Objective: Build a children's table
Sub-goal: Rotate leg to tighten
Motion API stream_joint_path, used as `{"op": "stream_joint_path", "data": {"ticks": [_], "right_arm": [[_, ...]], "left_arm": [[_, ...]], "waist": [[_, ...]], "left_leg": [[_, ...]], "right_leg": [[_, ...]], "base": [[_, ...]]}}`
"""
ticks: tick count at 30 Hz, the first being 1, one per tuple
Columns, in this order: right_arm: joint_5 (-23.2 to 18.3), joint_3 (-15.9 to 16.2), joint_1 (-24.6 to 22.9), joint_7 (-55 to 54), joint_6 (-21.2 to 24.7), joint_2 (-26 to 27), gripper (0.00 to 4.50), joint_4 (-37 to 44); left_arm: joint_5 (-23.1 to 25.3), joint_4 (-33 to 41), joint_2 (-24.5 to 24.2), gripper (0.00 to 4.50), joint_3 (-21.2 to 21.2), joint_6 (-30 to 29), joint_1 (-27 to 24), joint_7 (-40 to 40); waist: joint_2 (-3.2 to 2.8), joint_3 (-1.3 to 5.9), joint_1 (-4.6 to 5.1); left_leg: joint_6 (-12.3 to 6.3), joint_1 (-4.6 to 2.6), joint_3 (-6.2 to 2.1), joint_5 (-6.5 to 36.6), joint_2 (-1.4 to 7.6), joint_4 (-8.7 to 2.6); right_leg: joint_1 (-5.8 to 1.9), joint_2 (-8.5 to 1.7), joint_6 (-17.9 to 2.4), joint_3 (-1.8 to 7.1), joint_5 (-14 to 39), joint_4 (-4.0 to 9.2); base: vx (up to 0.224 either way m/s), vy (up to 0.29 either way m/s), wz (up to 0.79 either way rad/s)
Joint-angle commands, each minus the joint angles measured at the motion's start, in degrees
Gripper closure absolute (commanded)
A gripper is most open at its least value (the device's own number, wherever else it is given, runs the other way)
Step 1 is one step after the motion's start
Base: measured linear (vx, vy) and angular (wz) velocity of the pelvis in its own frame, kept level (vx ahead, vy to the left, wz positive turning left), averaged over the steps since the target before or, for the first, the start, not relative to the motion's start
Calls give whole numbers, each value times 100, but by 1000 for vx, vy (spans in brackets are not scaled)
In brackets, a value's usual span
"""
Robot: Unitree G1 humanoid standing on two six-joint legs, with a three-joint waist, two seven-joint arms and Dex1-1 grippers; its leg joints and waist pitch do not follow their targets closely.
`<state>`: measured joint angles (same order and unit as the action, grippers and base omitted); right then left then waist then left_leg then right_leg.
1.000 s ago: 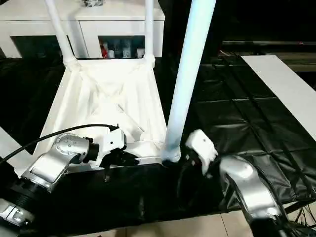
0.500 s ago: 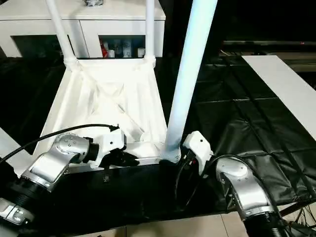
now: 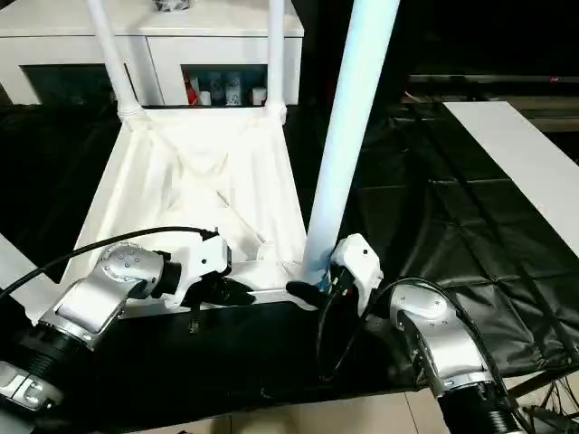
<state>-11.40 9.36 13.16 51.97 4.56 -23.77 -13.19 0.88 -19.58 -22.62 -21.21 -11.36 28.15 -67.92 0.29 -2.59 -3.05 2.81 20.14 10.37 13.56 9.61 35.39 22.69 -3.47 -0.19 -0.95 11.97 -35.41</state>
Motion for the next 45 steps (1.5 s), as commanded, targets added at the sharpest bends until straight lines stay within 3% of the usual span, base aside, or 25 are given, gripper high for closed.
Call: {"op": "stream_joint_path", "data": {"ticks": [1,9,11,12,15,19,21,24,26,27,28,30,33,35,39,42,45], "right_arm": [[13,-22,18,73,-39,-56,180,-53],[72,29,-22,98,21,-70,182,-149],[262,-33,25,-404,17,87,182,-425],[368,-81,66,-706,-8,186,182,-588],[523,-315,222,-1797,0,696,183,-1023],[527,-445,398,-2699,219,1322,183,-1150],[527,-521,614,-3399,376,1826,183,-1312],[603,-644,875,-4168,396,2222,183,-1596],[520,-937,1253,-5010,392,2765,183,-2040],[515,-972,1296,-5100,396,2831,183,-2089],[583,-902,1397,-5091,339,2912,183,-2192],[698,-754,1466,-4887,182,2956,183,-2214],[492,-841,1367,-4563,97,2989,183,-1980],[505,-871,1278,-4540,62,2927,113,-1800],[516,-873,1023,-4480,60,2700,85,-1246],[499,-867,817,-4289,192,2481,62,-763],[145,-845,420,-3519,693,1959,31,88]], "left_arm": [[-79,-69,36,450,-203,-39,-50,-245],[-65,-68,35,450,-153,-142,-94,-149],[-65,-181,186,450,-25,-237,-66,171],[-75,-251,282,450,49,-278,-41,343],[-85,-523,677,450,246,-412,99,950],[69,-778,1026,450,252,-463,250,1506],[179,-992,1331,450,301,-625,439,2013],[265,-1243,1643,450,433,-819,652,2635],[407,-1669,2061,450,651,-751,944,3642],[420,-1718,2109,450,673,-733,976,3760],[468,-1829,2188,450,710,-608,1060,4029],[503,-1937,2235,450,719,-476,1136,4191],[538,-1932,2196,450,702,-463,1114,4092],[581,-1920,2098,450,656,-422,1069,3930],[582,-1845,1857,450,547,-302,933,3472],[584,-1679,1659,450,422,-201,815,3049],[499,-1303,1282,450,294,-198,606,2350]], "waist": [[52,343,13],[55,345,12],[57,337,11],[47,313,33],[70,256,114],[45,243,171],[41,251,186],[26,262,190],[27,278,203],[14,287,188],[28,301,159],[32,303,137],[38,310,120],[27,294,106],[46,277,192],[47,296,234],[53,308,183]], "left_leg": [[-719,-16,-99,-34,347,-396],[-730,-16,-98,-58,347,-395],[-716,-21,-95,-7,347,-399],[-651,-14,-92,81,348,-417],[-204,-57,-115,853,329,-486],[-42,-42,-143,1089,316,-528],[3,-66,-150,1191,312,-535],[62,-66,-145,1092,308,-539],[80,-64,-133,973,281,-523],[80,-81,-135,977,287,-521],[35,-106,-120,928,286,-510],[-79,-45,-124,732,284,-513],[-206,-30,-122,587,297,-507],[-247,-34,-121,614,312,-514],[-220,62,-191,859,325,-580],[-253,30,-162,699,317,-534],[-475,36,-137,384,320,-497]], "right_leg": [[-303,-442,-1825,211,-437,260],[-306,-444,-1833,211,-458,255],[-299,-442,-1838,210,-396,268],[-274,-444,-1835,206,-216,295],[-268,-458,-1584,206,1172,447],[-248,-440,-1253,225,1701,502],[-223,-444,-1184,230,1822,522],[-208,-435,-1155,236,1668,519],[-209,-423,-1229,236,1347,500],[-209,-426,-1227,234,1295,505],[-201,-418,-1246,231,1071,490],[-251,-426,-1273,221,700,456],[-269,-439,-1308,218,469,431],[-255,-449,-1311,218,571,456],[-318,-470,-1149,205,1041,477],[-276,-448,-1239,226,736,467],[-291,-445,-1381,236,112,409]], "base": [[0,0,0],[0,0,0],[0,0,0],[0,0,0],[-17,1,0],[0,0,0],[0,0,0],[0,0,0],[0,0,0],[0,0,0],[0,0,0],[0,0,0],[0,0,0],[0,0,0],[0,0,0],[0,0,0],[0,0,0]]}}
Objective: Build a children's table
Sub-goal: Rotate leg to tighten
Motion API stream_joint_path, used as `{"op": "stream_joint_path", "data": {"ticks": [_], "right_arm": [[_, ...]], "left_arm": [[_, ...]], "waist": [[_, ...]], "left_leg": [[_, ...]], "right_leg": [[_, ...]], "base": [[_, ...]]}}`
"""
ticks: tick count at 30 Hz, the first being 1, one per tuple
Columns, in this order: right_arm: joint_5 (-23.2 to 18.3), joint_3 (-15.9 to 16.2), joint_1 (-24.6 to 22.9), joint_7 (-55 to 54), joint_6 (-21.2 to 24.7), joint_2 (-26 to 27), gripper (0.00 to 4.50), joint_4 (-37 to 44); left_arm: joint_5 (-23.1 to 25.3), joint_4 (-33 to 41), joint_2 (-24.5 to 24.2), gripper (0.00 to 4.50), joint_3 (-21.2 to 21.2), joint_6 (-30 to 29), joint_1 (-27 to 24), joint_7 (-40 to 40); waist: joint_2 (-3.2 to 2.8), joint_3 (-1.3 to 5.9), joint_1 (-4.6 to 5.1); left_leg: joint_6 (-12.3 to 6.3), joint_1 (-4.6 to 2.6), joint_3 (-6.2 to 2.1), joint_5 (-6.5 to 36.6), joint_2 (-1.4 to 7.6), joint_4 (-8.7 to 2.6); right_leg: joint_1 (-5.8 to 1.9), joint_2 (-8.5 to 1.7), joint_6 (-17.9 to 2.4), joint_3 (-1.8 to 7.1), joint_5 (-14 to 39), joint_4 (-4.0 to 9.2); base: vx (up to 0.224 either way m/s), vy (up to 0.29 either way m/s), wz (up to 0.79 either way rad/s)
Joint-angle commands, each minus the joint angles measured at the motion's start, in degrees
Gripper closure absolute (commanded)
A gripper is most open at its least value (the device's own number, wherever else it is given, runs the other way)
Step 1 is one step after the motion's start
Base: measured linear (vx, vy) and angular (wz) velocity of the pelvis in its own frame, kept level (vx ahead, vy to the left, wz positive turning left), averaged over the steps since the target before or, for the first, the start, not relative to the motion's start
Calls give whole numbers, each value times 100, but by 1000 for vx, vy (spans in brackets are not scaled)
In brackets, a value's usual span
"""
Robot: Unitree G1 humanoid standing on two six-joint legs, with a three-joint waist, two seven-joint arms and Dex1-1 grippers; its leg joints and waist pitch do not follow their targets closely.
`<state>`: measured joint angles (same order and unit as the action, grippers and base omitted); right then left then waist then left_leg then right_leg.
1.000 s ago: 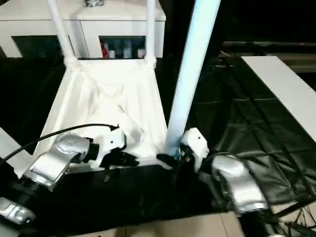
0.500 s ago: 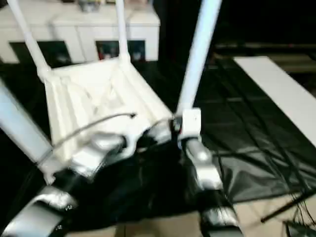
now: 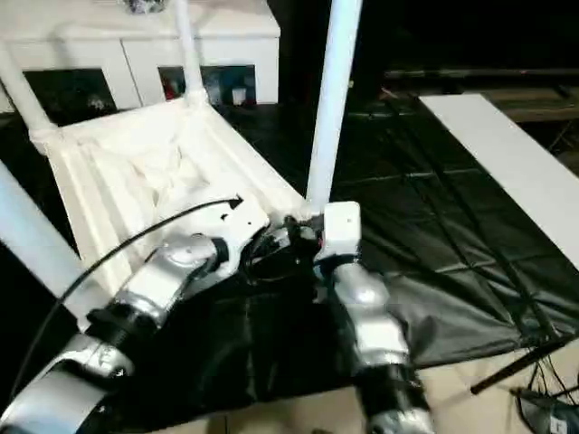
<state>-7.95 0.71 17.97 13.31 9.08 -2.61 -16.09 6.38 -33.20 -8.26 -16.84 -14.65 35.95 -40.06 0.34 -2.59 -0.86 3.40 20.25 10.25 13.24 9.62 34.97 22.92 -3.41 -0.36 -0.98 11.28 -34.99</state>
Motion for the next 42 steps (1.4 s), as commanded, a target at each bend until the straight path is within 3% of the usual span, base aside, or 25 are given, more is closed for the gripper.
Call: {"op": "stream_joint_path", "data": {"ticks": [1,4,7,10,12,15,20,26,42], "right_arm": [[-337,92,-289,858,456,-496,23,776],[-425,237,-609,1549,628,-1047,13,1256],[-634,612,-1122,2882,822,-2102,13,1926],[-792,670,-1272,3296,917,-2412,13,2131],[-798,660,-1268,3378,907,-2473,13,2097],[-639,615,-1131,3245,848,-2408,13,1836],[-443,660,-923,2941,696,-2327,13,1556],[-324,755,-772,3018,622,-2272,13,1277],[-422,829,-620,3287,390,-2143,150,924]], "left_arm": [[-151,249,-352,450,-179,132,-262,-791],[-335,505,-634,450,-224,273,-368,-1356],[-564,914,-1179,450,-391,383,-552,-2358],[-594,1025,-1369,450,-434,336,-592,-2649],[-621,1092,-1447,450,-442,305,-616,-2793],[-638,1171,-1519,450,-458,244,-646,-2894],[-779,1360,-1608,450,-506,133,-723,-3090],[-740,1430,-1615,450,-500,119,-755,-3113],[-729,1446,-1637,450,-548,43,-745,-3127]], "waist": [[38,299,-49],[25,283,-106],[5,271,-157],[13,263,-119],[49,268,-114],[41,267,-121],[52,289,-140],[47,294,-144],[55,315,-163]], "left_leg": [[-587,20,-116,413,330,-463],[-548,-8,-101,587,348,-482],[-508,-29,-108,771,380,-488],[-494,-1,-101,773,365,-493],[-474,-7,-100,783,370,-486],[-429,-13,-98,666,368,-481],[-460,-21,-84,306,356,-455],[-504,-14,-77,331,344,-440],[-570,-21,-72,201,343,-412]], "right_leg": [[-297,-447,-1393,235,171,370],[-270,-439,-1420,241,340,386],[-275,-438,-1382,249,405,388],[-265,-445,-1484,235,422,384],[-270,-454,-1489,234,499,388],[-262,-465,-1506,239,622,391],[-266,-447,-1570,234,184,326],[-292,-446,-1617,228,71,314],[-306,-438,-1691,221,-135,272]], "base": [[0,0,0],[0,0,0],[0,0,0],[0,0,0],[0,0,0],[0,0,0],[0,0,0],[0,0,0],[0,0,0]]}}
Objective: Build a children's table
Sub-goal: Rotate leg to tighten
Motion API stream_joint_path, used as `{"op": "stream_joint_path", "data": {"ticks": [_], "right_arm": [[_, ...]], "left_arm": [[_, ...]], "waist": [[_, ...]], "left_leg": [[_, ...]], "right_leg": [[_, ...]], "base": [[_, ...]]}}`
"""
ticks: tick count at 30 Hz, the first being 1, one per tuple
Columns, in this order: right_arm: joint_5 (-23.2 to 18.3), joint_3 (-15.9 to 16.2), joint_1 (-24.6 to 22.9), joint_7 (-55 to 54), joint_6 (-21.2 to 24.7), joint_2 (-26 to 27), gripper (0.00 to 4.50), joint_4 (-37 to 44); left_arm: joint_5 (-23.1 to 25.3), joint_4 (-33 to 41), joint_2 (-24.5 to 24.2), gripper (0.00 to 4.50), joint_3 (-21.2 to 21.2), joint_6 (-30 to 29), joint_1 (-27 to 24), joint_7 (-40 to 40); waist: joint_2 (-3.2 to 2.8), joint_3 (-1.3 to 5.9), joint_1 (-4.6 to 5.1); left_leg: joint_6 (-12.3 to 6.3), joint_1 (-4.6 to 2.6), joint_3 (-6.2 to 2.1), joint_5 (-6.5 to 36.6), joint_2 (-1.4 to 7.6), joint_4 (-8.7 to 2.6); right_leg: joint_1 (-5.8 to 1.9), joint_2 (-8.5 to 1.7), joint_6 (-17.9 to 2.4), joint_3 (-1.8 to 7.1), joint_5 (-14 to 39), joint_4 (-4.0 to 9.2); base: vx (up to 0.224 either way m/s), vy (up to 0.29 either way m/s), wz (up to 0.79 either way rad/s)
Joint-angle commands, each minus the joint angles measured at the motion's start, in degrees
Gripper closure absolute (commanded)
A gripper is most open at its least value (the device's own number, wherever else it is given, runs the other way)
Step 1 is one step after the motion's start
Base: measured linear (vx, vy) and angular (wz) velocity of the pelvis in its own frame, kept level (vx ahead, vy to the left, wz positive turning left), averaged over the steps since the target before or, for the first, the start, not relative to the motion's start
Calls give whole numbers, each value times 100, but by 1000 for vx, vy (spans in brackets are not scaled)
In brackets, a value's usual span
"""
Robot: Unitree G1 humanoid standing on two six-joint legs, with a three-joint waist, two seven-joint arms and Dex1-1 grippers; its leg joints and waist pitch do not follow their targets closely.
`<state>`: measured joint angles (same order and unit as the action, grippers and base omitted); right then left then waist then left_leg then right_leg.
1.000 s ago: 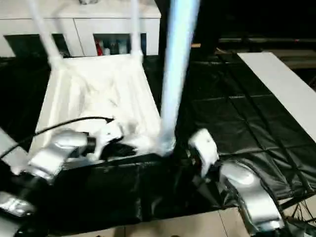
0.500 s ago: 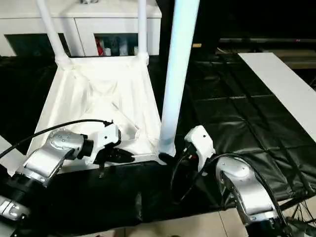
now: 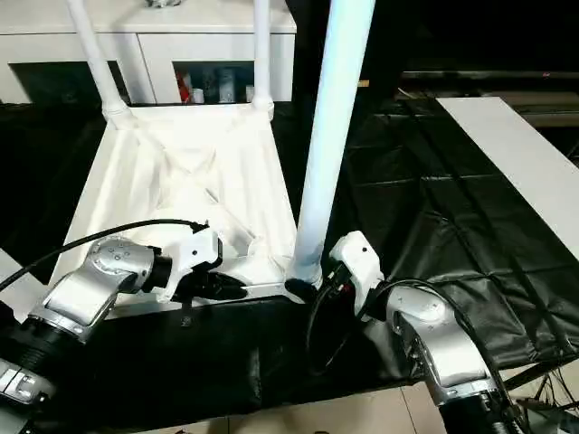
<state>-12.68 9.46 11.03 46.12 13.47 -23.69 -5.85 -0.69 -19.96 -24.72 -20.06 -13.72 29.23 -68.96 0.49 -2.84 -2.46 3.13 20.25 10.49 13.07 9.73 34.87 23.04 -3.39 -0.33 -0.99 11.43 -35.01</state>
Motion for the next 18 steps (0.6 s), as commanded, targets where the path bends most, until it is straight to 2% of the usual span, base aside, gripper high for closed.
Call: {"op": "stream_joint_path", "data": {"ticks": [1,10,13,15,16,17,18], "right_arm": [[47,-45,77,19,-55,-39,161,-117],[43,-15,32,144,-129,-49,178,-226],[329,-17,105,-368,-236,131,178,-540],[500,-56,193,-802,-359,325,178,-766],[558,-141,305,-1226,-394,568,179,-938],[584,-224,420,-1622,-370,807,180,-1078],[584,-224,420,-1622,-370,807,180,-1078]], "left_arm": [[-21,127,7,450,-228,-59,-74,-234],[-34,165,-32,450,-248,-120,-128,-278],[73,-89,167,450,-146,-120,-45,173],[109,-285,354,450,-63,-90,35,482],[108,-409,514,450,-33,-98,94,648],[132,-520,655,450,-32,-106,152,801],[132,-520,655,450,-32,-106,152,801]], "waist": [[45,343,-7],[40,347,-6],[39,348,1],[26,310,29],[37,304,43],[43,311,67],[43,300,81]], "left_leg": [[-560,-18,-94,194,328,-396],[-593,-14,-95,159,326,-388],[-571,-12,-91,148,323,-383],[-440,-28,-88,424,317,-409],[-288,-37,-100,701,311,-426],[-202,-37,-106,784,307,-435],[-174,-20,-113,841,304,-447]], "right_leg": [[-323,-442,-1694,223,-158,274],[-326,-438,-1711,218,-175,266],[-320,-436,-1720,218,-165,268],[-283,-433,-1687,206,264,333],[-297,-443,-1612,207,727,378],[-298,-442,-1521,221,934,392],[-287,-442,-1470,224,1043,405]], "base": [[0,0,0],[0,0,0],[0,0,0],[0,0,0],[-59,-1,-1],[0,0,0],[0,0,0]]}}
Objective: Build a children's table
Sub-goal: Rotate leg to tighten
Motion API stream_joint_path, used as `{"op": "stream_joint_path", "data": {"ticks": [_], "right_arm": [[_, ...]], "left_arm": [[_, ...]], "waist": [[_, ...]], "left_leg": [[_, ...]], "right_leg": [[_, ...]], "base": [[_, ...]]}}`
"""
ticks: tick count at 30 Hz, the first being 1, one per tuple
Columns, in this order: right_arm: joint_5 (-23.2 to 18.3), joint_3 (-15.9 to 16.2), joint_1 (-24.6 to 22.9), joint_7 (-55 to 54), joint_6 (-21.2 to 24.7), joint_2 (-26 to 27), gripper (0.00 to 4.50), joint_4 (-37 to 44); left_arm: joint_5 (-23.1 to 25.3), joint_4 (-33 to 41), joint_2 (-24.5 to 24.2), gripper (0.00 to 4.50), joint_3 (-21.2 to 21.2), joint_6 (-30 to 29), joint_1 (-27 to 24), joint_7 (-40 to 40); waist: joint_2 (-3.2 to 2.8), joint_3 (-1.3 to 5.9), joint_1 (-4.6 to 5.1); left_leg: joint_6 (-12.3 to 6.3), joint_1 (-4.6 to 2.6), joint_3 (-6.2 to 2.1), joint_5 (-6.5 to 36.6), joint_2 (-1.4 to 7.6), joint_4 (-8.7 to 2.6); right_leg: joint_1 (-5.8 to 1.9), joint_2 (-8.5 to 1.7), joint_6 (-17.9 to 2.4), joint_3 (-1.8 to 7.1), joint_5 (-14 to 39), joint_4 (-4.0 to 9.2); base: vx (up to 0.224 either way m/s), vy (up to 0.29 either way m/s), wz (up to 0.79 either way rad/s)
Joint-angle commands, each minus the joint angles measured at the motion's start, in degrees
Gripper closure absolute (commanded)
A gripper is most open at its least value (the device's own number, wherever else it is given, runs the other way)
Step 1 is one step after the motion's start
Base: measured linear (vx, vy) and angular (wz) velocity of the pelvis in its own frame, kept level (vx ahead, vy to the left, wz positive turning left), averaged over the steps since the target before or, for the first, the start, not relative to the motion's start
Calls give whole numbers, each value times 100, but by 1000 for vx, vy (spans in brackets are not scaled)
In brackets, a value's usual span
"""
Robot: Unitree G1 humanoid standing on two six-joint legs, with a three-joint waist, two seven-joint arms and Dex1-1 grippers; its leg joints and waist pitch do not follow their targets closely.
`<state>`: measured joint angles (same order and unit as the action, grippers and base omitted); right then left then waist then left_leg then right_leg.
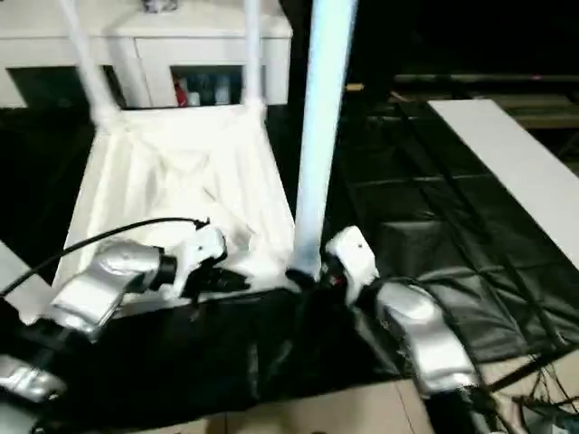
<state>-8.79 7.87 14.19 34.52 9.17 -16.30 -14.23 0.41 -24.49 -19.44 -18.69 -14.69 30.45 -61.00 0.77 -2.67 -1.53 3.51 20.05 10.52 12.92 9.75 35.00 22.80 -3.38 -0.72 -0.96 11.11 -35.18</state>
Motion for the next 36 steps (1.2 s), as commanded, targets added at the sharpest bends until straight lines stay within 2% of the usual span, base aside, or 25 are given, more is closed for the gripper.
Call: {"op": "stream_joint_path", "data": {"ticks": [1,2,3,4,5,6,8,9,10,14,15,17,19,20,21,22,23,24,26,29,30,32,33,34,36], "right_arm": [[189,-133,215,-795,101,304,180,-364],[179,-203,359,-1161,136,576,180,-514],[170,-261,502,-1486,172,824,181,-663],[175,-303,610,-1703,175,999,181,-789],[201,-395,806,-2149,155,1279,181,-1024],[199,-407,828,-2198,152,1312,181,-1052],[171,-574,1158,-2895,98,1765,181,-1496],[171,-574,1158,-2895,98,1765,181,-1496],[159,-637,1307,-3119,83,2016,181,-1724],[285,-401,1375,-2937,-44,2185,181,-1767],[260,-403,1342,-2811,-111,2214,146,-1676],[238,-409,1250,-2673,-166,2196,111,-1436],[307,-323,1185,-2607,-164,2112,104,-1254],[310,-305,1088,-2618,-123,2037,104,-1024],[318,-303,1009,-2627,-75,1964,89,-845],[334,-315,900,-2599,-21,1849,78,-622],[354,-317,827,-2571,13,1767,72,-476],[354,-317,827,-2571,13,1767,69,-476],[393,-355,491,-2379,109,1355,45,115],[158,-464,86,-1814,373,906,29,725],[106,-473,-2,-1640,456,832,8,858],[-177,-466,-296,-1078,717,494,8,1293],[-316,-304,-529,-550,836,91,8,1584],[-338,-270,-577,-444,851,8,8,1639],[-471,-99,-844,99,962,-455,8,1944]], "left_arm": [[48,-184,268,450,-168,-25,90,164],[115,-377,446,450,-148,-53,198,452],[174,-578,624,450,-116,-96,314,750],[220,-737,755,450,-85,-128,405,976],[286,-1032,995,450,23,-171,577,1482],[291,-1066,1024,450,39,-179,597,1545],[415,-1583,1408,450,274,-278,900,2602],[415,-1583,1408,450,274,-278,900,2602],[438,-1843,1596,450,379,-277,1040,3028],[496,-2040,1717,450,344,-271,1139,3144],[532,-2069,1720,450,333,-238,1152,3128],[575,-2095,1676,450,319,-171,1142,3066],[610,-2109,1609,450,271,-100,1125,2965],[611,-2122,1536,450,256,-40,1096,2831],[603,-2086,1472,450,230,29,1061,2686],[596,-2034,1382,450,191,94,1014,2501],[592,-1995,1320,450,160,138,981,2374],[592,-1995,1320,450,160,138,981,2374],[527,-1699,1035,450,16,87,778,1706],[486,-1388,679,450,-153,172,554,1010],[489,-1362,620,450,-175,228,528,933],[445,-1218,432,450,-203,145,455,687],[407,-1111,308,450,-217,125,406,484],[400,-1091,285,450,-218,114,398,451],[377,-976,148,450,-228,99,354,277]], "waist": [[19,280,14],[33,280,27],[14,276,48],[22,279,67],[26,291,58],[19,285,54],[25,302,63],[23,297,64],[37,312,13],[41,311,-37],[43,311,-39],[30,306,-47],[46,294,-24],[40,286,42],[34,292,63],[39,297,88],[18,294,65],[31,300,58],[9,298,-48],[0,304,-78],[3,296,-79],[-10,272,-96],[-10,268,-110],[-21,271,-136],[-7,278,-133]], "left_leg": [[-144,13,-129,963,289,-478],[-83,14,-146,1040,289,-489],[-51,-1,-135,1079,283,-487],[2,-27,-134,1206,271,-478],[19,-32,-145,1185,273,-478],[20,-30,-133,1158,270,-478],[-16,-7,-124,1036,260,-473],[-17,-26,-117,1060,253,-470],[-93,-17,-103,943,250,-453],[-168,15,-116,804,264,-479],[-181,7,-115,825,264,-479],[-211,2,-111,879,266,-480],[-235,48,-135,1046,257,-506],[-207,121,-182,1087,258,-543],[-187,126,-198,1107,274,-552],[-175,88,-195,1146,283,-537],[-203,17,-167,1173,290,-518],[-216,10,-154,1111,289,-503],[-232,10,-137,822,306,-510],[-323,27,-136,722,308,-513],[-347,14,-130,824,307,-516],[-296,-6,-139,1035,327,-540],[-288,-16,-141,1108,343,-544],[-269,-24,-144,1109,370,-557],[-245,-16,-140,1105,354,-555]], "right_leg": [[-264,-436,-1313,210,1352,448],[-268,-436,-1196,205,1582,466],[-231,-427,-1170,212,1675,477],[-200,-430,-1123,221,1893,511],[-211,-439,-1105,221,1906,511],[-187,-426,-1101,228,1799,519],[-199,-414,-1106,225,1569,496],[-176,-407,-1107,224,1604,511],[-192,-412,-1116,231,1405,496],[-225,-415,-1103,208,1083,466],[-224,-416,-1109,205,1073,466],[-222,-426,-1126,210,1096,476],[-253,-427,-1021,205,1335,498],[-301,-440,-932,177,1574,502],[-300,-452,-897,172,1660,506],[-250,-454,-897,184,1709,529],[-184,-436,-945,207,1644,555],[-184,-436,-981,218,1510,541],[-214,-423,-1103,219,963,472],[-248,-422,-1222,216,466,422],[-240,-418,-1240,217,555,436],[-250,-430,-1233,218,846,470],[-251,-436,-1226,221,928,471],[-255,-443,-1209,221,905,465],[-252,-445,-1219,218,890,470]], "base": [[0,0,0],[0,0,0],[0,0,0],[0,0,0],[0,0,0],[0,0,0],[0,0,0],[0,0,0],[0,0,0],[0,0,0],[0,0,0],[0,0,0],[0,0,0],[0,0,0],[0,0,0],[0,0,0],[0,0,0],[0,0,0],[0,0,0],[0,0,0],[0,0,0],[0,0,0],[0,0,0],[0,0,0],[0,0,0]]}}
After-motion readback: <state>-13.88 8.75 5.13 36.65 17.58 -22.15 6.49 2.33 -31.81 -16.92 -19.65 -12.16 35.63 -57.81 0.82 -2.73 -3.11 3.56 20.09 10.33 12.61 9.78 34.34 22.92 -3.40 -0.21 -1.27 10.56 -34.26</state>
